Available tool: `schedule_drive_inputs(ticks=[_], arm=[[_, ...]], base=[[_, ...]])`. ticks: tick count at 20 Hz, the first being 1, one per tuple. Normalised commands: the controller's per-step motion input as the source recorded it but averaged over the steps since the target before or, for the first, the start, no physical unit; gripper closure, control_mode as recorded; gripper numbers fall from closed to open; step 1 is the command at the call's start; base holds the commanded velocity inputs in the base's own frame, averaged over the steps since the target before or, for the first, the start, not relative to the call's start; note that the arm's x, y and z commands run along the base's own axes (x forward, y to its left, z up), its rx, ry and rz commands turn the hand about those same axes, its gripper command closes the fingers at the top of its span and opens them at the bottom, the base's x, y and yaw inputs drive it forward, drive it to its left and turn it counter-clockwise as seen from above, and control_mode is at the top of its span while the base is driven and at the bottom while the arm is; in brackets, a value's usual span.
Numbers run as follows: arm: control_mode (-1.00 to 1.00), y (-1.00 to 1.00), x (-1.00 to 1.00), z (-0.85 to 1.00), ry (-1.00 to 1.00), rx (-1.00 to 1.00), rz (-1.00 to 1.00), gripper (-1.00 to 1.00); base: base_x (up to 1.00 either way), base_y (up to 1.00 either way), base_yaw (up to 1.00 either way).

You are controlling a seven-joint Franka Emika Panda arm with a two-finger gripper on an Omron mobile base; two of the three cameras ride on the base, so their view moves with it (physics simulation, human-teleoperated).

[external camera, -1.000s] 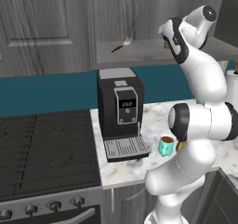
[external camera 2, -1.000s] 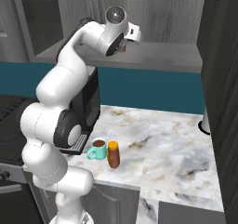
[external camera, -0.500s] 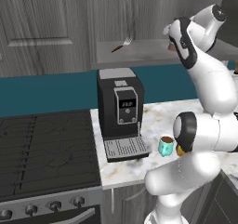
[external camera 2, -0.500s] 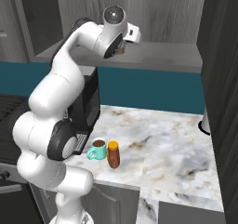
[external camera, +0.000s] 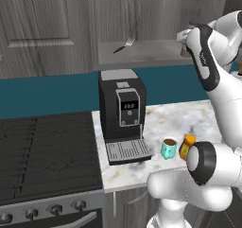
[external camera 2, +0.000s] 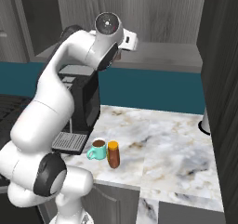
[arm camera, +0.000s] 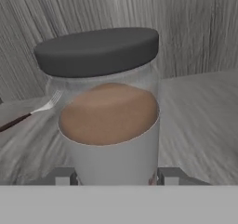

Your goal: Pick the cinnamon and honey bottle from the cabinet and place them next to the mug.

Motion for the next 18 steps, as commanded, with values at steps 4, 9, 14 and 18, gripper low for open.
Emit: schedule_drive_inputs(ticks=[4,9,14,18], arm=[[-1.0,0.0,-1.0,-0.01,-0.09,0.0,0.02,1.0],[-1.0,0.0,-1.0,-0.31,-0.06,0.0,0.09,1.0],[-1.0,-0.02,-0.94,-0.74,-0.03,0.0,0.16,1.0],[-1.0,-0.21,-0.57,-1.0,0.0,-0.01,0.26,1.0]], base=[[0.0,0.0,0.0],[0.0,0.0,0.0],[0.0,0.0,0.0],[0.0,0.0,0.0]])
